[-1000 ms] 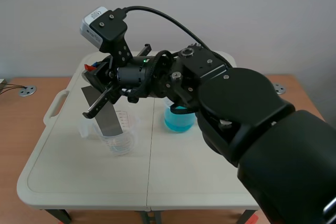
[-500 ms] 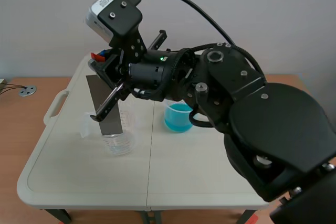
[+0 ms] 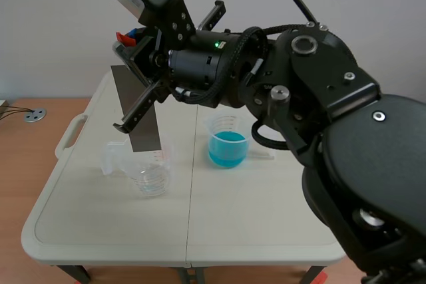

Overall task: Hold the metal plate by the orange handle, dip it into the blue solution, take it out and point at it, then put the plate back in the beaker on the left.
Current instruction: 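Move the plate over the blue solution, then point at the plate with the left hand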

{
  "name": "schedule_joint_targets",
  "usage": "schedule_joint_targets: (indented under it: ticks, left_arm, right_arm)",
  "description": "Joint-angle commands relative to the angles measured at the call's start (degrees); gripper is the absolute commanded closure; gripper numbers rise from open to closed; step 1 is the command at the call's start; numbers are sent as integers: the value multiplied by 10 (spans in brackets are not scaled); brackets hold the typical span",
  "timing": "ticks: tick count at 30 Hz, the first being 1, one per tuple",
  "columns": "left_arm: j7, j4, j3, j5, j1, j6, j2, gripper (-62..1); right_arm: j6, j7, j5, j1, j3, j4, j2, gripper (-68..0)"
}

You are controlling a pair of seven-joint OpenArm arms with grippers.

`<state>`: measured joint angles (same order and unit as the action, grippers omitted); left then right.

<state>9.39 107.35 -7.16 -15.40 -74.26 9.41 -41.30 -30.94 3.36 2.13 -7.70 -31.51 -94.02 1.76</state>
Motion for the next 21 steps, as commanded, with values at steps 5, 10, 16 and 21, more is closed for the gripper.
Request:
schedule_joint_targets:
  ticks: [5, 10, 16, 21]
  left_arm:
    - [-5, 4, 1, -2, 0, 2, 3, -19]
    - [-5, 4, 1, -2, 0, 2, 3, -19]
    - [-5, 4, 1, -2, 0, 2, 3, -18]
    - [-5, 4, 0, -1, 12, 3, 3, -19]
  right_arm:
    - [0, 14, -8, -10, 3, -47, 0, -13]
    - [0, 24, -8, -10, 21, -81, 0, -13]
    - [-3, 37, -8, -10, 58, -104, 0, -13]
    - [-19, 36, -8, -10, 92, -106, 7, -13]
